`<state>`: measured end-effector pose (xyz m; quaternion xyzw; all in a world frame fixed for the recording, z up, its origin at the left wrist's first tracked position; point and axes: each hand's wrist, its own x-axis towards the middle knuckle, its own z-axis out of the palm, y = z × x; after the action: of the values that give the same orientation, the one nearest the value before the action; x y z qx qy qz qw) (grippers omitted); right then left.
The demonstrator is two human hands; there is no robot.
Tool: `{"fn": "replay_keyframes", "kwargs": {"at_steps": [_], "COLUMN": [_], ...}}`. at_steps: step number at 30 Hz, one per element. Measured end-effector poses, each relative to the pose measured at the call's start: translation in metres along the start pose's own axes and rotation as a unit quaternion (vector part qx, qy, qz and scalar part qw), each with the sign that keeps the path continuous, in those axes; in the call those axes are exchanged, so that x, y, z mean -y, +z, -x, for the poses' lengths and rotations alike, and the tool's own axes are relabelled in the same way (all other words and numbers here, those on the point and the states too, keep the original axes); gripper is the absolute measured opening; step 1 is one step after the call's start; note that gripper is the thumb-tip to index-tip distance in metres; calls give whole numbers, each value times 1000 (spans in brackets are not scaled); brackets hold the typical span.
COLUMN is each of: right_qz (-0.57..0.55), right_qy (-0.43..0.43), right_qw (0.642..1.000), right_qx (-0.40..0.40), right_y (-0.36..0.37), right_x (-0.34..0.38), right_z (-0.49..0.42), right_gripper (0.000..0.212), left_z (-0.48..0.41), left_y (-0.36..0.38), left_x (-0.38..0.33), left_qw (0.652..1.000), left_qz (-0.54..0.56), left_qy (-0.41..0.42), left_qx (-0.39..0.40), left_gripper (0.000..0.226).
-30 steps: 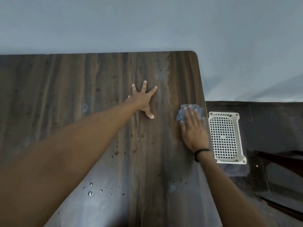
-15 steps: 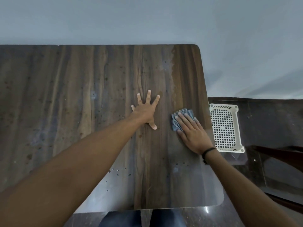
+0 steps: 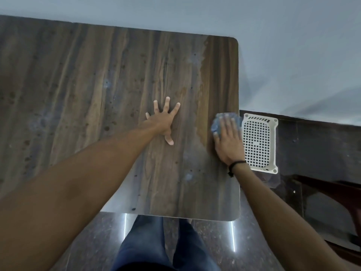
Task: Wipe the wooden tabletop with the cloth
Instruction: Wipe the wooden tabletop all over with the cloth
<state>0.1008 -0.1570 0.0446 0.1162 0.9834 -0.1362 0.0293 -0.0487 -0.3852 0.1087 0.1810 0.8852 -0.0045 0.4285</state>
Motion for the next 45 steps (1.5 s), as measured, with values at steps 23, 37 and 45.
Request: {"fn": "replay_keyframes", "kwargs": {"at_steps": [23,37,45], "right_qz": [29,-6,-1], "right_qy": [-172,-96,-222], "right_qw": [981,992,972], "right_qx": [84,80,75], "right_y": [-7,-9,1], "right_x": [14,-15,-14], "right_z": [13,43,84], "right_gripper": [59,60,56], "left_z": [19,49,75], "left_y": [48,59,110], "left_x": [-15,-7,9], "left_qw": [997,999,999], "left_qz": [55,28,14], "left_qy": [-28,-22,-8], "left_qx": [-36,-1,-36], "left_gripper": [154,148,150]}}
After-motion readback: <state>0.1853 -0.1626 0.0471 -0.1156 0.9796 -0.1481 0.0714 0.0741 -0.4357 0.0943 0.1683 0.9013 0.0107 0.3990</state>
